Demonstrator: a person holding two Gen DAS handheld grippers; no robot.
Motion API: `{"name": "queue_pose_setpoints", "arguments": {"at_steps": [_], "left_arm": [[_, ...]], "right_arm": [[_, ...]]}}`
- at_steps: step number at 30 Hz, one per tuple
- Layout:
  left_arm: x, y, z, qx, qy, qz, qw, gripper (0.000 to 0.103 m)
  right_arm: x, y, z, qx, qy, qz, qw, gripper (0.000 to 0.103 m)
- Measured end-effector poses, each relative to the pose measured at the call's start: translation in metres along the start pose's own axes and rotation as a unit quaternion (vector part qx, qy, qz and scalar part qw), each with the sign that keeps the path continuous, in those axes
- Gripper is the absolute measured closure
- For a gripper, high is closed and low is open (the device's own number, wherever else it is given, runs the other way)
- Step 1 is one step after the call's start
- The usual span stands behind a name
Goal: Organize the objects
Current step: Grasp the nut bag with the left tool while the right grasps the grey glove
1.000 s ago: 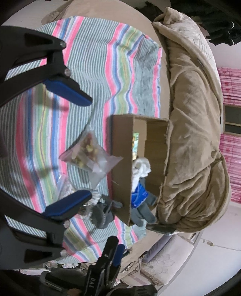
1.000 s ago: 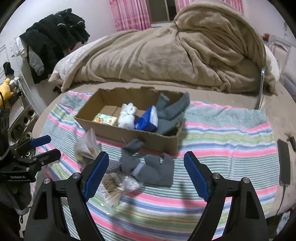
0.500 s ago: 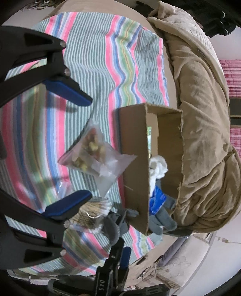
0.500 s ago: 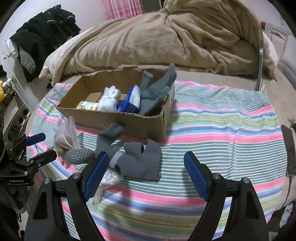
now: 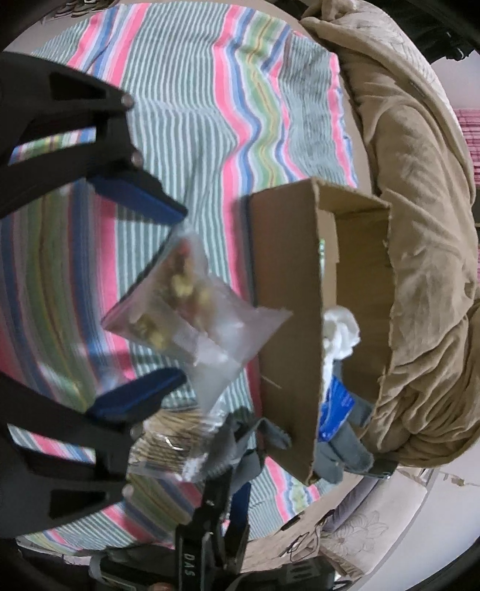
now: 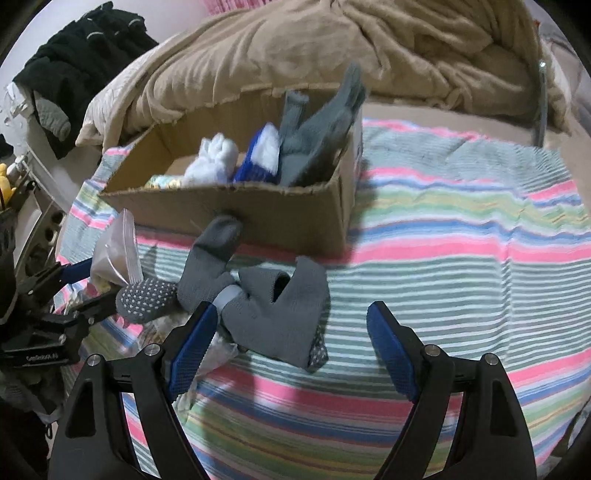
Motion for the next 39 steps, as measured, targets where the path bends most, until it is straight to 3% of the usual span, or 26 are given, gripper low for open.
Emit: {"name": "queue_pose_setpoints", "arguments": {"at_steps": [3, 5, 6, 7, 9, 15, 37, 38, 39], "left_arm": [[0.001, 0.000, 0.001, 0.003, 0.001, -0.001, 1.0000, 0.040], [0.001, -0.001, 0.001, 0.008, 0.001, -0.001, 1.0000, 0.045], [0.001, -0.001, 0.001, 0.009, 0.000, 0.000, 1.0000, 0.048], [0.001, -0.001, 0.000, 0.010, -0.001, -0.001, 0.9999, 0.049], [0.002, -0.001, -0.001, 0.013, -0.004, -0.001, 0.9999, 0.058], [0.003, -0.002, -0.009, 0.016, -0.015, -0.003, 0.9998, 0.069], [0.003, -0.002, -0.054, 0.055, -0.060, -0.020, 0.9965, 0.077], [0.001, -0.001, -0.057, 0.055, -0.064, -0.021, 0.9962, 0.078], [0.000, -0.001, -0.060, 0.056, -0.067, -0.021, 0.9959, 0.086]], "right_arm": [[0.001, 0.005, 0.003, -0.004, 0.009, -0.008, 1.000, 0.022], [0.001, 0.007, 0.004, -0.013, 0.011, -0.009, 1.000, 0.033], [0.001, 0.009, 0.004, -0.021, 0.012, -0.009, 1.000, 0.048], [0.001, 0.011, 0.003, -0.028, 0.013, -0.009, 0.999, 0.055], [0.001, 0.016, 0.002, -0.023, 0.010, -0.017, 1.000, 0.059], [0.001, 0.022, -0.008, -0.029, -0.002, -0.017, 0.999, 0.075], [-0.013, 0.046, -0.072, -0.029, -0.073, -0.033, 0.996, 0.077], [-0.014, 0.047, -0.074, -0.029, -0.075, -0.035, 0.996, 0.077], [-0.015, 0.048, -0.076, -0.029, -0.077, -0.036, 0.996, 0.077]]}}
Point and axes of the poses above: each gripper's, at about its wrist camera, not at the fingertips, and z roughly the way its jaws point, y to its left, x to its underside, the point moved 3 cm from there along z, roughly the way its jaws point, and after that the axes turned 3 degrees about -x, right-handed, at the moved point
